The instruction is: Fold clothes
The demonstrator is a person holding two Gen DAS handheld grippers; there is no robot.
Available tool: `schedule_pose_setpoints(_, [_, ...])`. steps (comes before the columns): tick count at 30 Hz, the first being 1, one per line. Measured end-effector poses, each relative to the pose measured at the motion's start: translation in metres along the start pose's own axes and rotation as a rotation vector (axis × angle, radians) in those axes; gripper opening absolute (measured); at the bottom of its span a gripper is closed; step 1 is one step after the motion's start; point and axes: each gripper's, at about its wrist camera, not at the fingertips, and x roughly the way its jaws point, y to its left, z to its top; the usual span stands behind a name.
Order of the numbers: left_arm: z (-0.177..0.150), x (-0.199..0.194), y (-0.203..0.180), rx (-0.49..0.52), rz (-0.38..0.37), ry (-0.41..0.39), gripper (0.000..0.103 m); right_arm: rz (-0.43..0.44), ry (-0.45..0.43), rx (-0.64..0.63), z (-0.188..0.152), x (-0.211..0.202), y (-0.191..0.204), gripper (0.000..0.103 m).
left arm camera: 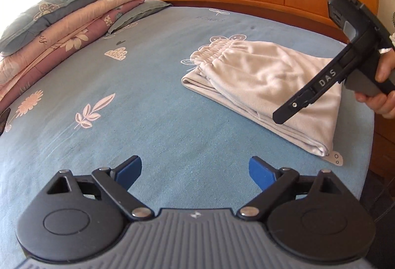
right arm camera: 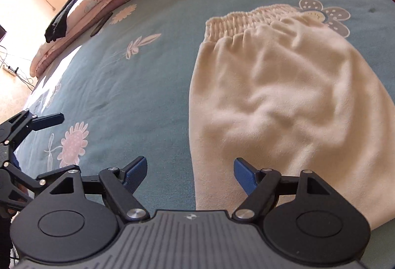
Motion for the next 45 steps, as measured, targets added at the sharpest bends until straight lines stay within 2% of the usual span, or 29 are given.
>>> schedule_pose_setpoints(4, [-0.021, -0.017, -0.003, -0.014, -0.01, -0.024, 0.096, 0.018, -0.094, 0.042, -0.017, -0.027, 0.006, 0.081])
schedule_pose_setpoints(8, [-0.04, -0.02, -0.008, -0.04, -0.012, -0.011, 0.098, -0.006, -0.155, 0.082, -0.048, -0.045, 0.006, 0.081])
schedule_pose_setpoints(11, [-0.048, -0.023, -0.01, -0.053, -0.021, 0.0, 0.098, 0.047, -0.121, 0.149, -0.07, -0.033, -0.001, 0.081])
schedule_pose_setpoints(12, [-0.05, -0.024, -0.011, -0.056, -0.021, 0.001, 0.098, 0.041, -0.098, 0.165, -0.076, -0.025, -0.002, 0.081])
schedule_pose_setpoints(14, [-0.053, -0.028, -0.012, -0.06, -0.018, 0.001, 0.097, -0.016, -0.085, 0.157, -0.081, -0.016, 0.0, 0.081])
schedule_pose_setpoints(16, [-0.056, -0.035, -0.012, -0.058, -0.001, -0.015, 0.098, -0.009, -0.105, 0.154, -0.081, -0.024, 0.005, 0.081])
schedule_pose_setpoints(19, [-0.06, -0.04, -0.01, -0.076, 0.015, -0.031, 0.098, 0.03, -0.179, 0.161, -0.081, -0.041, 0.011, 0.081])
schedule_pose_setpoints(21, [-0.062, -0.038, -0.009, -0.086, 0.019, -0.015, 0.098, -0.019, -0.218, 0.131, -0.082, -0.049, 0.012, 0.081])
schedule_pose_setpoints(23, [-0.063, -0.035, -0.009, -0.09, 0.03, -0.003, 0.098, -0.07, -0.279, 0.128, -0.077, -0.063, -0.003, 0.081])
schedule_pose_setpoints(27, [-0.064, -0.033, -0.01, -0.092, 0.059, -0.017, 0.098, -0.233, -0.438, 0.251, -0.056, -0.104, -0.07, 0.081])
schedule_pose_setpoints(29, [-0.064, -0.03, -0.011, -0.106, 0.075, -0.031, 0.098, -0.277, -0.47, 0.329, -0.046, -0.113, -0.107, 0.081])
schedule_pose_setpoints(31, [-0.064, -0.028, -0.011, -0.122, 0.096, -0.049, 0.098, -0.282, -0.46, 0.381, -0.042, -0.107, -0.134, 0.081])
schedule_pose_setpoints(34, [-0.065, -0.027, -0.01, -0.145, 0.127, -0.072, 0.098, -0.31, -0.38, 0.419, -0.043, -0.079, -0.153, 0.081])
schedule_pose_setpoints(37, [-0.065, -0.035, -0.007, -0.156, 0.203, -0.114, 0.098, -0.342, -0.388, 0.372, -0.045, -0.082, -0.137, 0.082])
schedule_pose_setpoints(40, [-0.065, -0.048, 0.001, -0.203, 0.24, -0.146, 0.098, -0.34, -0.422, 0.303, -0.047, -0.102, -0.11, 0.082])
schedule_pose_setpoints(42, [-0.067, -0.061, 0.006, -0.242, 0.272, -0.181, 0.098, -0.363, -0.414, 0.226, -0.044, -0.117, -0.081, 0.085])
schedule_pose_setpoints(45, [-0.071, -0.083, 0.009, -0.269, 0.363, -0.24, 0.098, -0.378, -0.392, 0.046, -0.045, -0.137, -0.017, 0.091])
